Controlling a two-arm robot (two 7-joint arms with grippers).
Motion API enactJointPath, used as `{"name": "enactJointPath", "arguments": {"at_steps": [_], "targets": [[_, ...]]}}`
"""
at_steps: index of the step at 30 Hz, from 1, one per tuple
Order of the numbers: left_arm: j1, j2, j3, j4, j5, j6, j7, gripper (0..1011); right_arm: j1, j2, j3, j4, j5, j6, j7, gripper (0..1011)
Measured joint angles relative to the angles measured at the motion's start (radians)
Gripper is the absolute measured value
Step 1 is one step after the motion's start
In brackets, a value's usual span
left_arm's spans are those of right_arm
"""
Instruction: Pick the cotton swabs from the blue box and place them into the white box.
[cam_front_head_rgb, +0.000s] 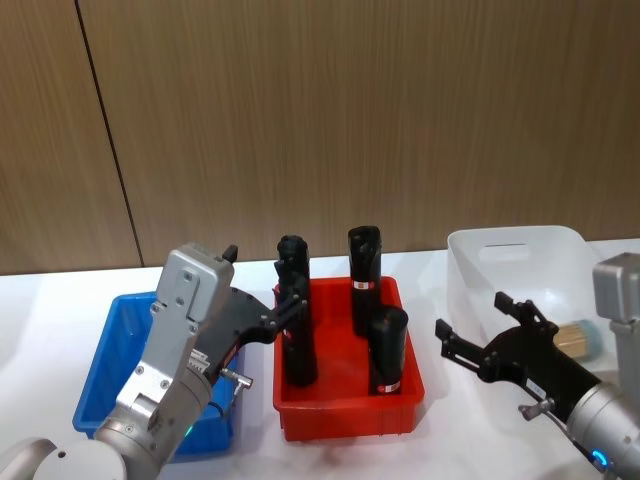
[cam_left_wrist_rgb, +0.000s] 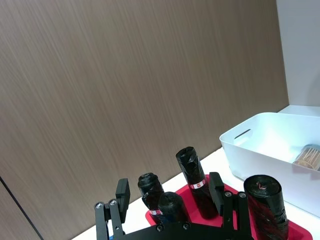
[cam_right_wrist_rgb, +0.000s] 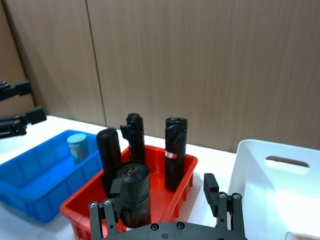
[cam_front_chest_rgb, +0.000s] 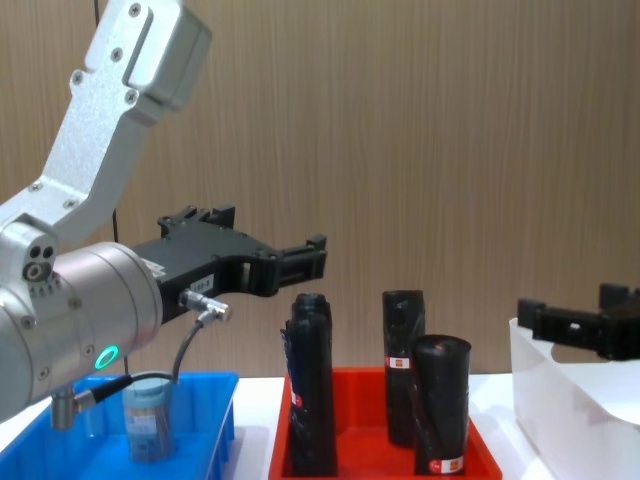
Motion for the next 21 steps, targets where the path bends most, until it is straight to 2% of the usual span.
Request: {"name": "enactJointPath", "arguments": {"at_steps": [10, 21], "targets": [[0.000, 0.000, 0.000, 0.000, 0.000, 0.000, 0.000, 1003, 0.049, -0.014, -0.009, 0.072, -0.011, 0.031, 0.073, 1001], [0.000, 0.000, 0.000, 0.000, 0.000, 0.000, 0.000, 1003, 0.105, -0.043, -0.024, 0.157, -0.035, 0.042, 0.116, 1001]]}}
